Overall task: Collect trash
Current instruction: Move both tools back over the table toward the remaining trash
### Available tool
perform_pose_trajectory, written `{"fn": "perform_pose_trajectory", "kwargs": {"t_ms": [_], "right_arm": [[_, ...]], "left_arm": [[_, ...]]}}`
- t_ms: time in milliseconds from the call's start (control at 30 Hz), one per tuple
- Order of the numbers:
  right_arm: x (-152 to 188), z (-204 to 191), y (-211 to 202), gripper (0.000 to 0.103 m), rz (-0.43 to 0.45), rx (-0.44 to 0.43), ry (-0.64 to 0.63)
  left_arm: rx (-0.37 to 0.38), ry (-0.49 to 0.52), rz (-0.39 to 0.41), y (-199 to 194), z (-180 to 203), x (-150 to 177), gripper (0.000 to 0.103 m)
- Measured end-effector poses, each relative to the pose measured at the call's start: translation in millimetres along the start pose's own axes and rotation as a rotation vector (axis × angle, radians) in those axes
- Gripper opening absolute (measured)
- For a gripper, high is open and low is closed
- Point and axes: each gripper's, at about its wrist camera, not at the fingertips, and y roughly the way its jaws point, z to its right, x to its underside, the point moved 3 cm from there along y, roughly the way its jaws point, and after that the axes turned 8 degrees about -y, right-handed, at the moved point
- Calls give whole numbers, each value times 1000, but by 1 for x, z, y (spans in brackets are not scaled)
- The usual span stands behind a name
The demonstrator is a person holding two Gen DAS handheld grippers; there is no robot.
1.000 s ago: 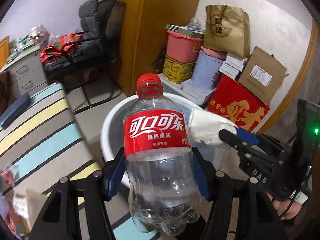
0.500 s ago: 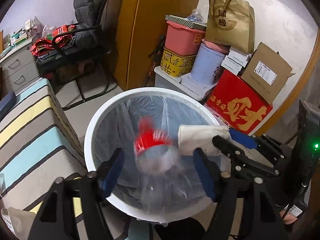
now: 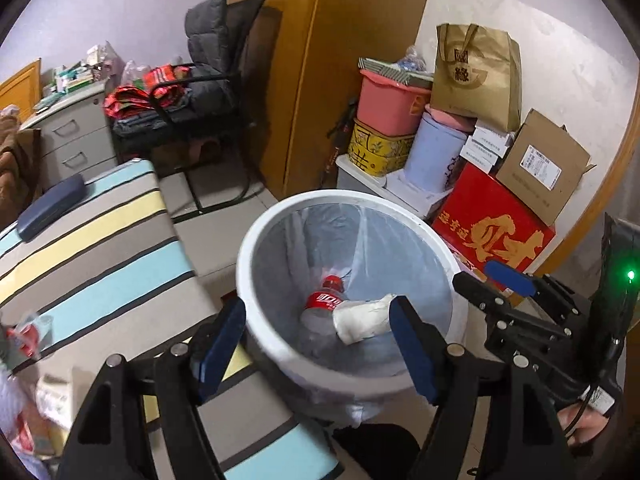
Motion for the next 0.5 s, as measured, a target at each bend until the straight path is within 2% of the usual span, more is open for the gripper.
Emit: {"fn": "perform_pose_trajectory", "kwargs": {"t_ms": [100,200,500], "right_arm": [[-2,-9,-8,52,22,-18,-2],[-4,-22,-17,52,48,-40,-6],[-9,-76,-29,52,100,-163,-63]], "left_arm": [[-9,-21,21,-17,-13,7,76],[-60,-31,55,-36,-28,16,76],[-146,-118,139,-93,-85,39,76]]}}
